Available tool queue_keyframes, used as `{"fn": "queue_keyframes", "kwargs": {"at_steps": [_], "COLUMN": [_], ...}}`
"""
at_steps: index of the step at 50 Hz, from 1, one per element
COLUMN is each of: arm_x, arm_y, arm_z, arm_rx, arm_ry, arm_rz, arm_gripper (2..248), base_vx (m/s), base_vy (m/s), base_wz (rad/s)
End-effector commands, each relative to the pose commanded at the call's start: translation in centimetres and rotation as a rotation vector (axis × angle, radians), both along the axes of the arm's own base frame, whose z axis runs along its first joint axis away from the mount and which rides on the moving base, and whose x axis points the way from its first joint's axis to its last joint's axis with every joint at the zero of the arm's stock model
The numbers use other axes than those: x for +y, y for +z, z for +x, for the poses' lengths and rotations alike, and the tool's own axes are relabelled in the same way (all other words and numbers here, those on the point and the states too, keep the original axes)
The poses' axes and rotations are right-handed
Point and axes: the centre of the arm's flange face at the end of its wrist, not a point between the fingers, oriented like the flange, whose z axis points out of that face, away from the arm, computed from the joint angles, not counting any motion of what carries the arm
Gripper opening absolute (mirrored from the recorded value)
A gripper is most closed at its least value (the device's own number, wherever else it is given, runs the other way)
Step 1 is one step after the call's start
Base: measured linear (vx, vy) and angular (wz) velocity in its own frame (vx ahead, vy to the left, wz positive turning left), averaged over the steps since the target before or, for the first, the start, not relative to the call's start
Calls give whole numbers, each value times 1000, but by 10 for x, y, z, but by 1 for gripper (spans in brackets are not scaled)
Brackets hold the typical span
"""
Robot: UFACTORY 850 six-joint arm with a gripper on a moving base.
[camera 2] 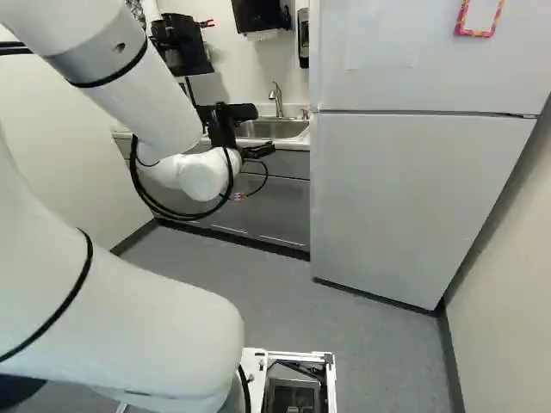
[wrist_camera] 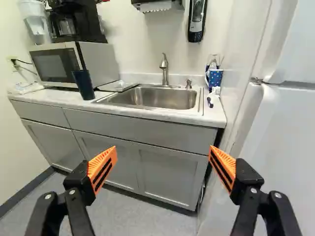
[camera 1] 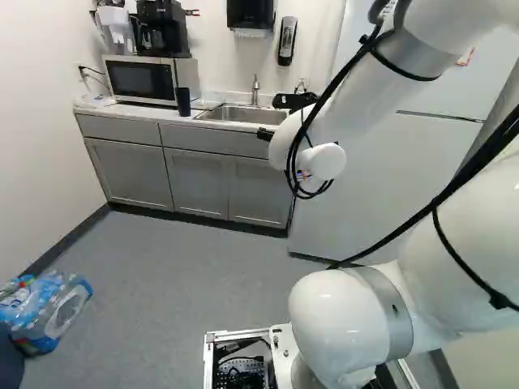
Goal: Rinse the cup and place it in the tray
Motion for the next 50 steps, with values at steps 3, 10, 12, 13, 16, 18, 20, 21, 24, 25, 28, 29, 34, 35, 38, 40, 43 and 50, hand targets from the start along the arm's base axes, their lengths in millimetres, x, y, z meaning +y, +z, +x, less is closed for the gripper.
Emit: {"fn": "queue_keyframes", "kwargs": {"at_steps": [3, 10, 12, 13, 16, 18, 20, 21, 24, 25, 28, 29, 34, 35, 38, 40, 43, 50], "arm_x": [0, 0, 0, 0, 0, 0, 0, 0, 0, 0, 0, 0, 0, 0, 0, 0, 0, 0], "arm_y": [3, 9, 11, 12, 15, 16, 18, 19, 22, 23, 26, 26, 31, 32, 35, 37, 39, 46], "arm_z": [3, 9, 10, 11, 14, 15, 17, 18, 20, 21, 23, 24, 28, 29, 32, 33, 36, 41], "arm_rx": [0, -1, -2, -2, -2, -2, -3, -3, -3, -3, -4, -4, -4, -4, -5, -5, -5, -6], "arm_ry": [0, 0, 0, 0, 0, 0, -1, -1, -1, -1, -1, -1, -1, -1, -1, -1, -1, -1], "arm_rz": [0, 0, 0, 0, 0, 0, 0, 0, 0, 0, 0, 0, 0, 0, 0, 0, 0, 0], "arm_gripper": [247, 247, 247, 247, 247, 247, 247, 247, 247, 247, 247, 247, 247, 247, 247, 247, 247, 247], "base_vx": [0, 0, 0, 0, 0, 0, 0, 0, 0, 0, 0, 0, 0, 0, 0, 0, 0, 0], "base_vy": [0, 0, 0, 0, 0, 0, 0, 0, 0, 0, 0, 0, 0, 0, 0, 0, 0, 0], "base_wz": [0, 0, 0, 0, 0, 0, 0, 0, 0, 0, 0, 0, 0, 0, 0, 0, 0, 0]}}
